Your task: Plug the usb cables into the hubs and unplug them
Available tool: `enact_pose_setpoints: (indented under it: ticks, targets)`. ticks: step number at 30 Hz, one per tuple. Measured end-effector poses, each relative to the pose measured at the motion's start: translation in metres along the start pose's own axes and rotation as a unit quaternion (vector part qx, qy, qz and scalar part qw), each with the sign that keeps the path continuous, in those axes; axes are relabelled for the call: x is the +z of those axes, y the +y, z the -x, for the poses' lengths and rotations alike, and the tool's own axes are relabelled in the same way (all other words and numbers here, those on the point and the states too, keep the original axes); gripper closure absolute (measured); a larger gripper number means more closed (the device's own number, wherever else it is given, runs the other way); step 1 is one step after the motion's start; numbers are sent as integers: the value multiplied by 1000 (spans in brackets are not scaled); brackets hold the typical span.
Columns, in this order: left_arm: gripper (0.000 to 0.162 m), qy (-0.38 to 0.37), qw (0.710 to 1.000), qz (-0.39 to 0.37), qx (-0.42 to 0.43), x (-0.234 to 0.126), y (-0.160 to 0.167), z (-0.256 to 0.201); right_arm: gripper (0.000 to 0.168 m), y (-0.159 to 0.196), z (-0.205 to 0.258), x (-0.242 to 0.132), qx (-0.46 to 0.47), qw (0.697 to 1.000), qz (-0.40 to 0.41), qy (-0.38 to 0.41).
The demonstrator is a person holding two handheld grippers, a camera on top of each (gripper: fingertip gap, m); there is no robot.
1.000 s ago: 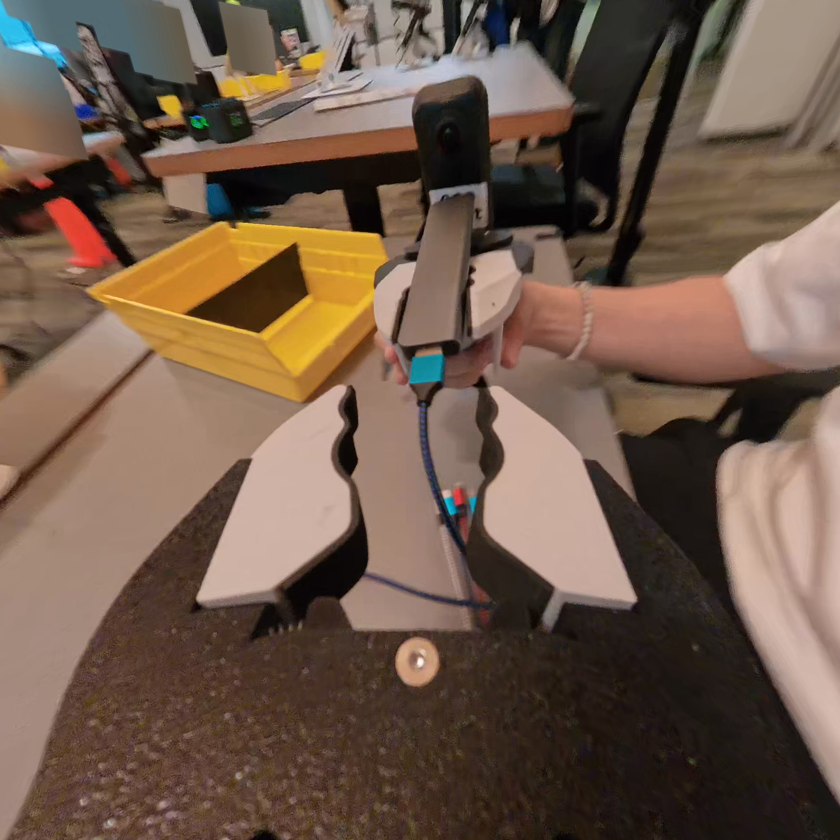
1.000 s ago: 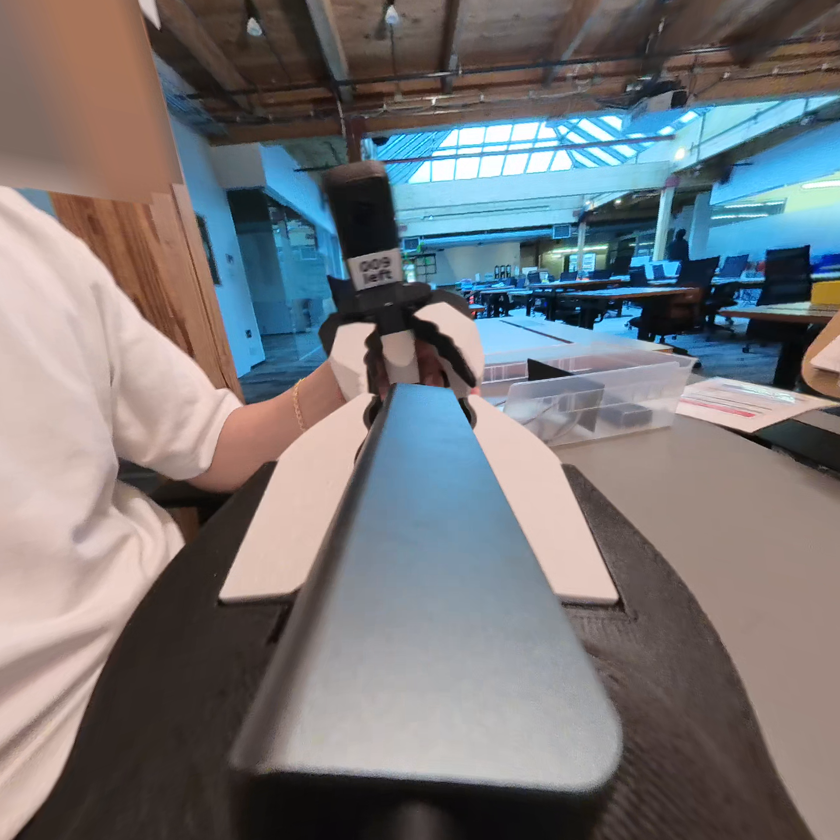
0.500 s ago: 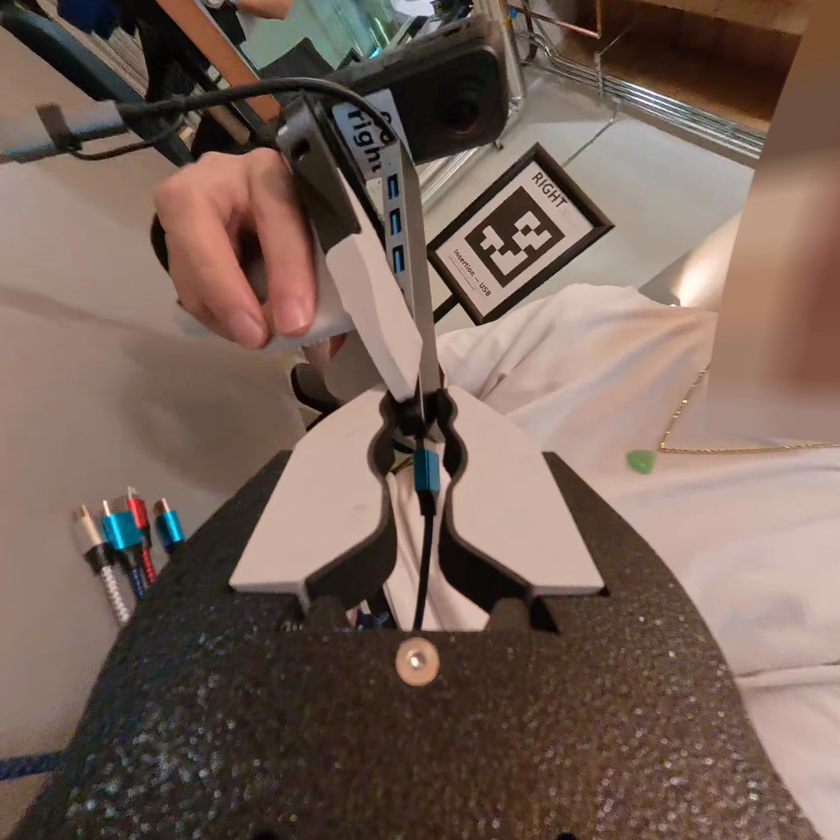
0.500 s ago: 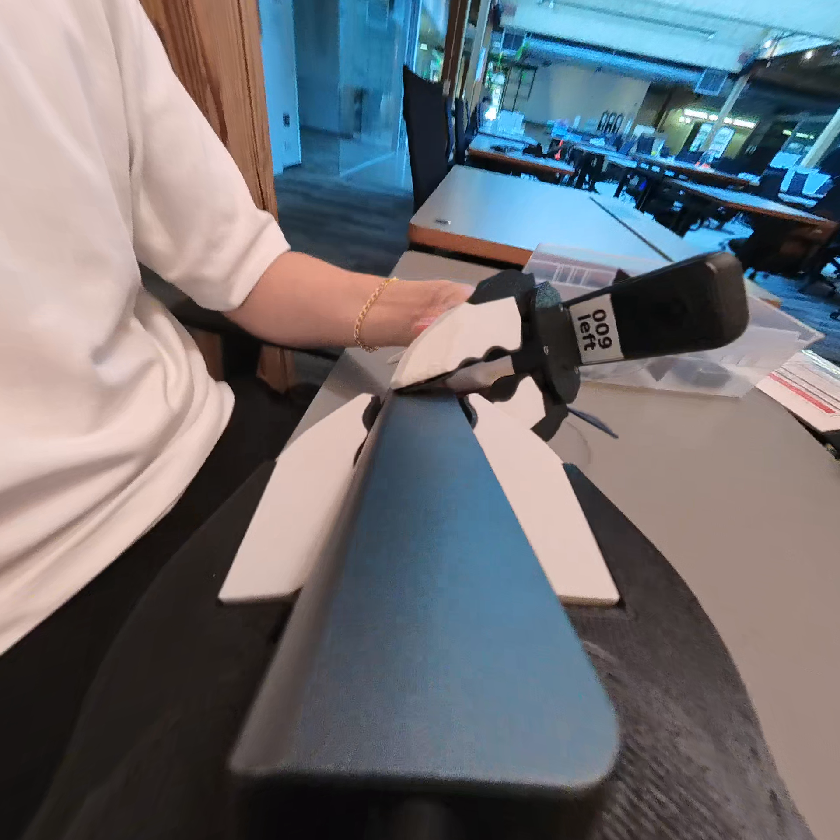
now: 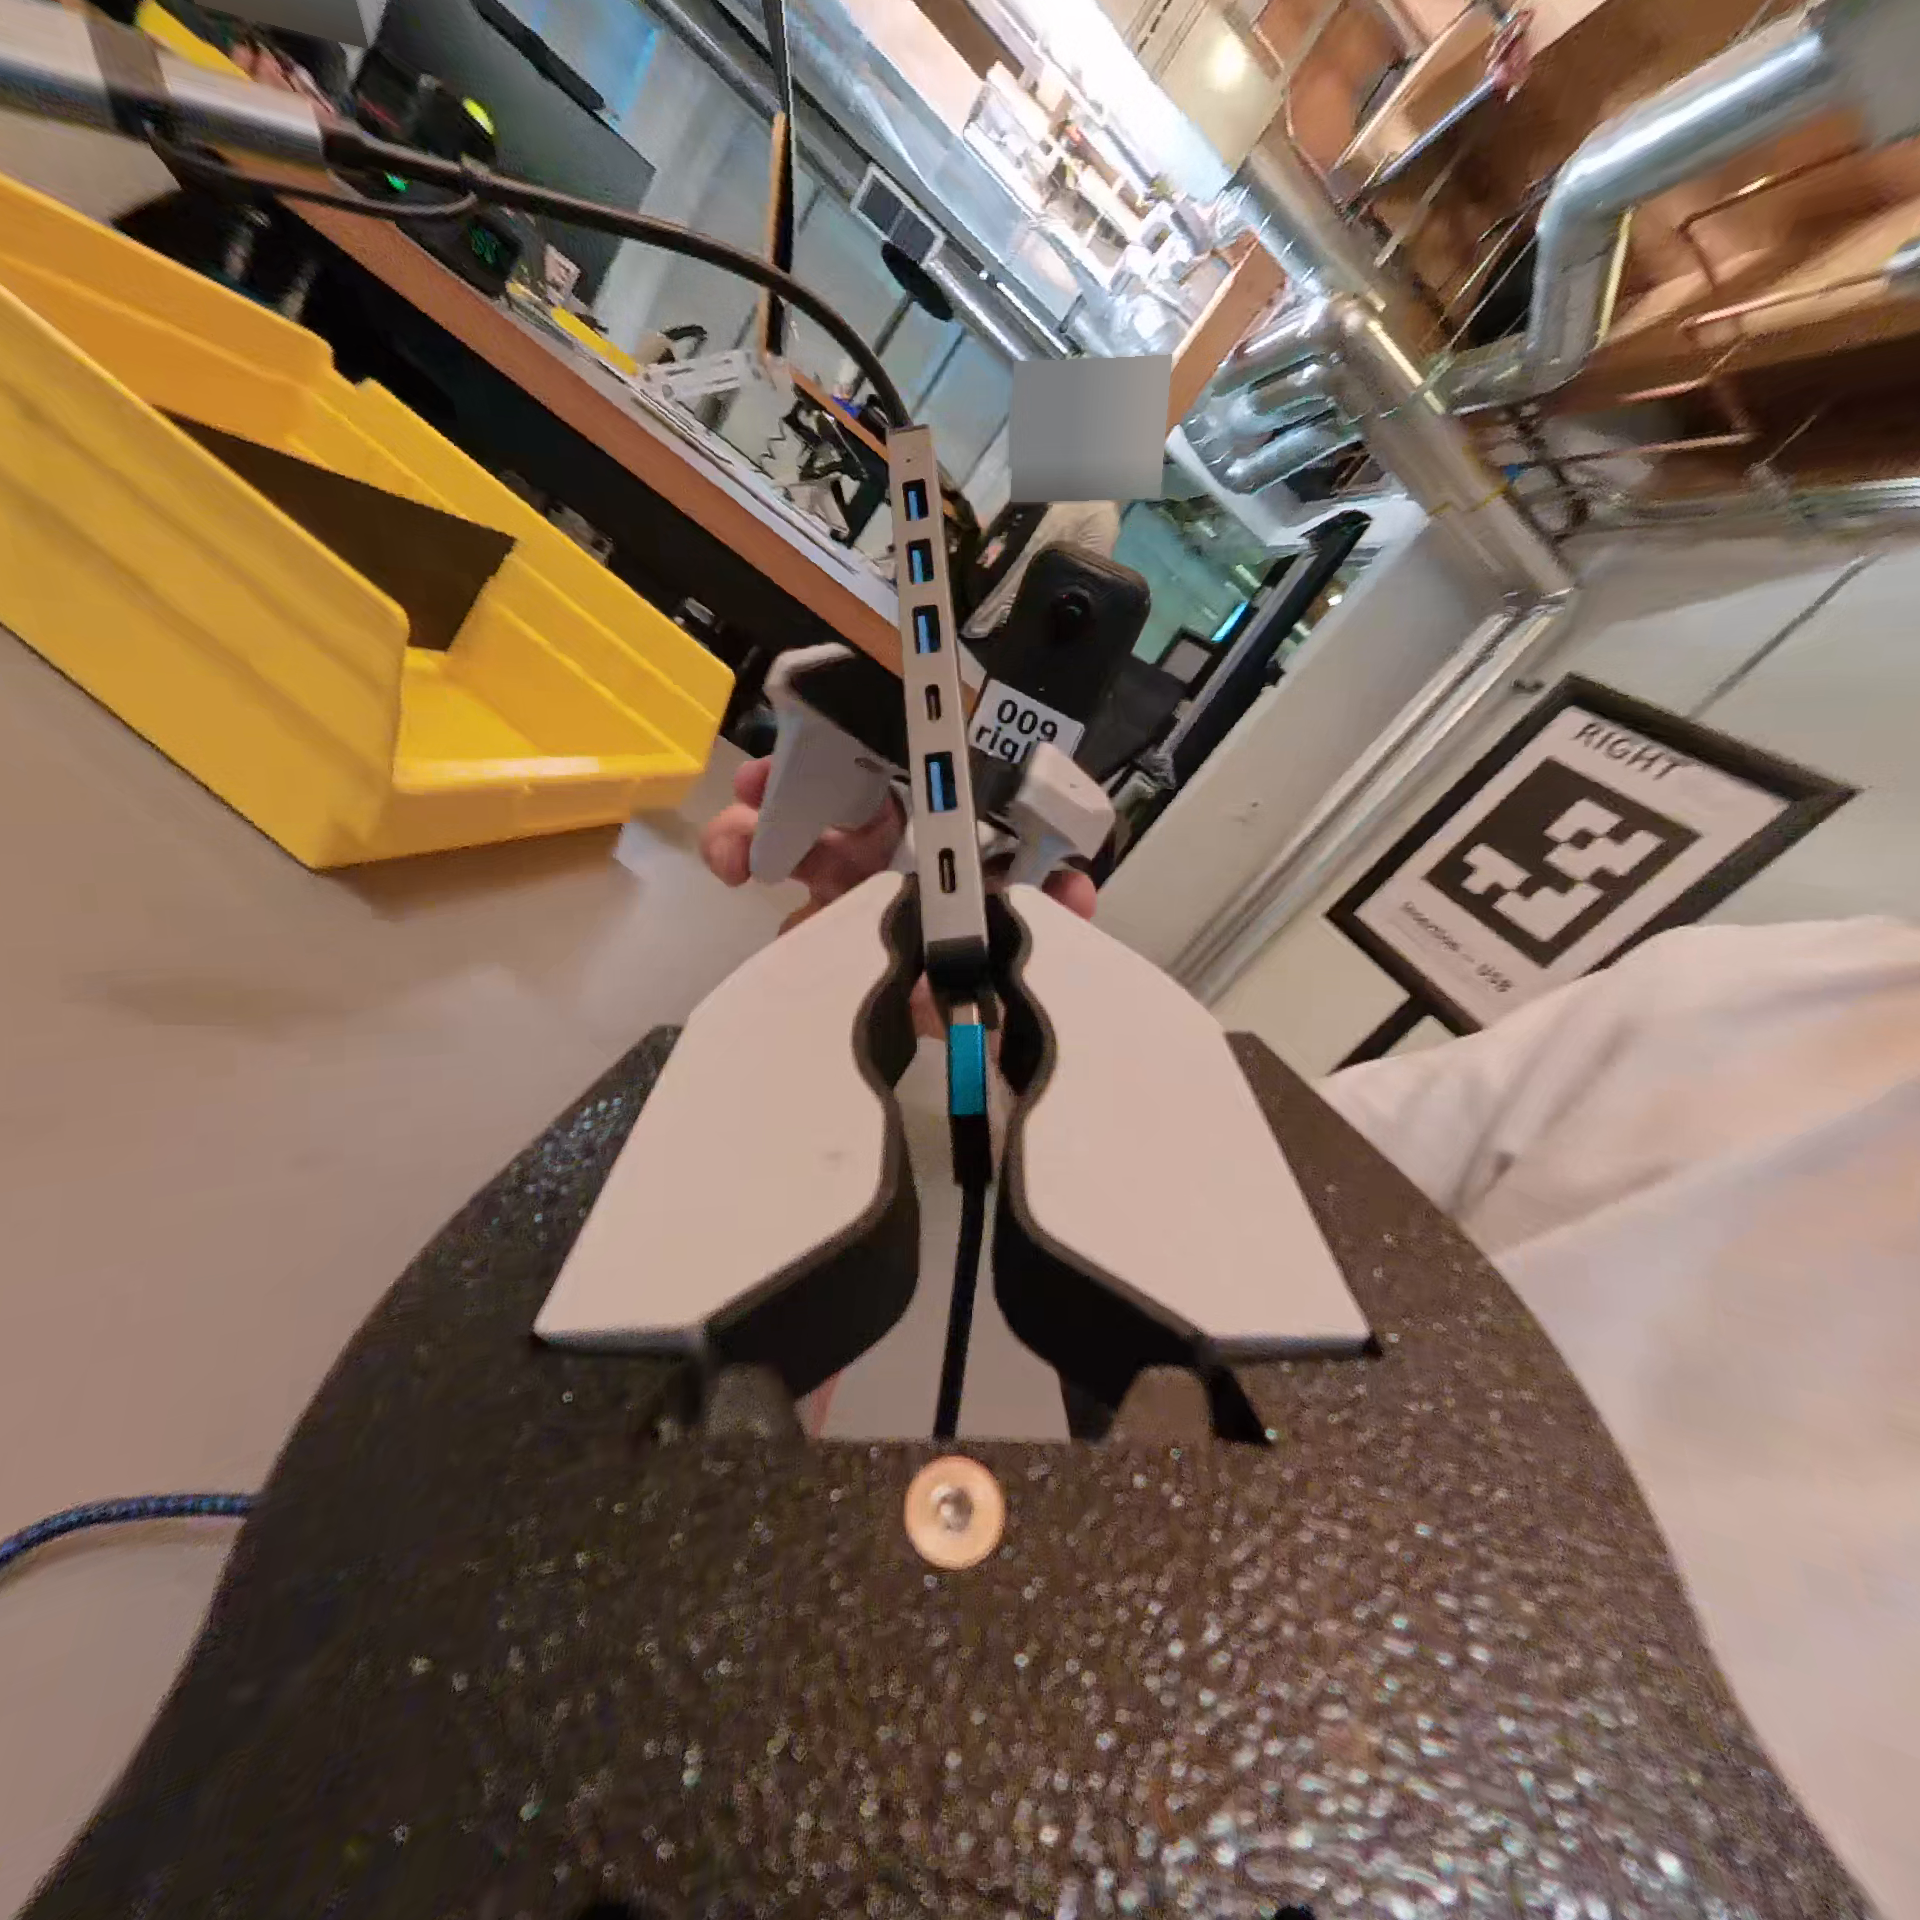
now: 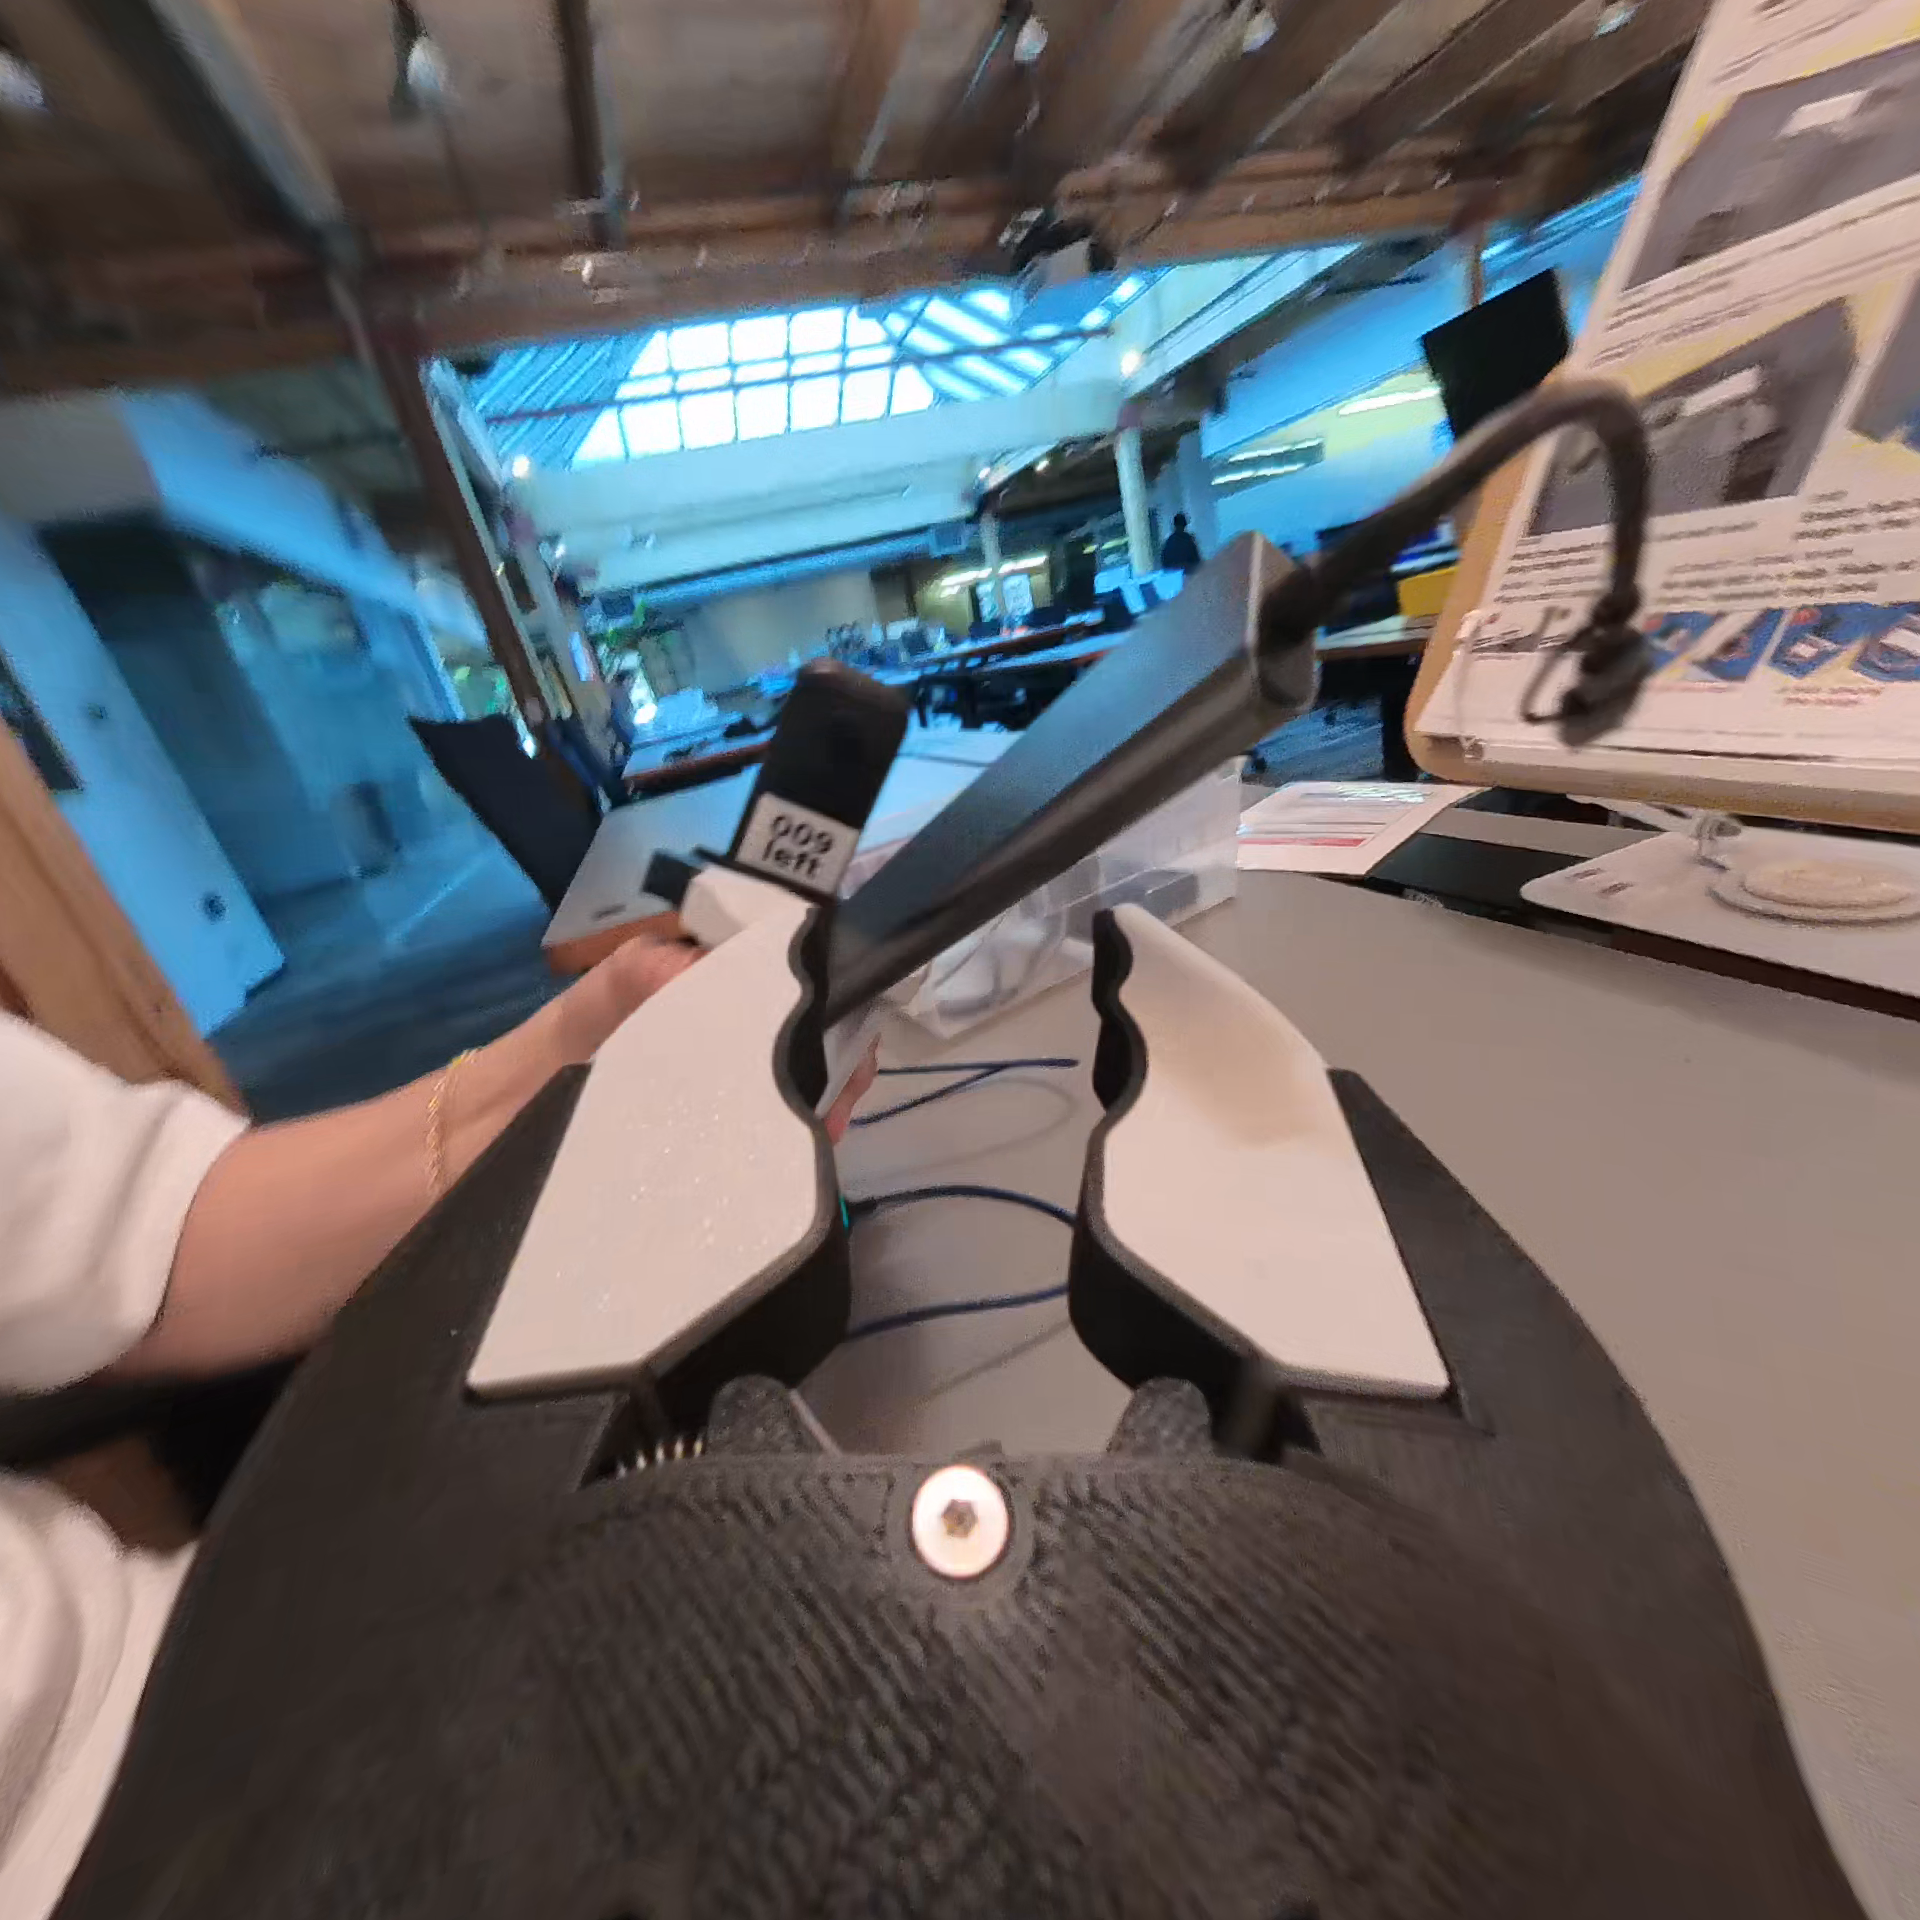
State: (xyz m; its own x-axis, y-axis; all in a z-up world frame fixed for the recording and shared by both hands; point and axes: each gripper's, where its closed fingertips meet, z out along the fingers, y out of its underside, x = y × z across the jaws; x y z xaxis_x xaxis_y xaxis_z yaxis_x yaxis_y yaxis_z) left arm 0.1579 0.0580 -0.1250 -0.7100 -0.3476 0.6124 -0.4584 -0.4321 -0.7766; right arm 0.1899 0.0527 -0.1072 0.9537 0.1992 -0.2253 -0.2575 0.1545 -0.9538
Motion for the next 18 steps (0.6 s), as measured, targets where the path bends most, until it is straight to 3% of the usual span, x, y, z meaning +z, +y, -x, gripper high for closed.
enact_pose_setpoints:
  ticks: [2,4,12,14,16,18]
  targets:
    - [151,-19,999,-11,28,6,-2,-2,120,-2,-6,2,19,999,-24,22]
    - [151,-43,997,-18,61,9,-2,-1,147,-9,1,0,26,998,-53,-6]
    - [151,-27,989,-1,146,18,8,-10,157,-20,25,-8,66,991,-44,-108]
    - [143,-13,986,31,166,19,16,-13,157,-15,29,-11,66,990,-5,-125]
    - [119,-35,980,63,187,16,18,-9,157,-5,31,-14,76,986,46,-140]
    - [120,-60,970,90,219,11,19,-7,157,-1,29,-16,110,981,71,-141]
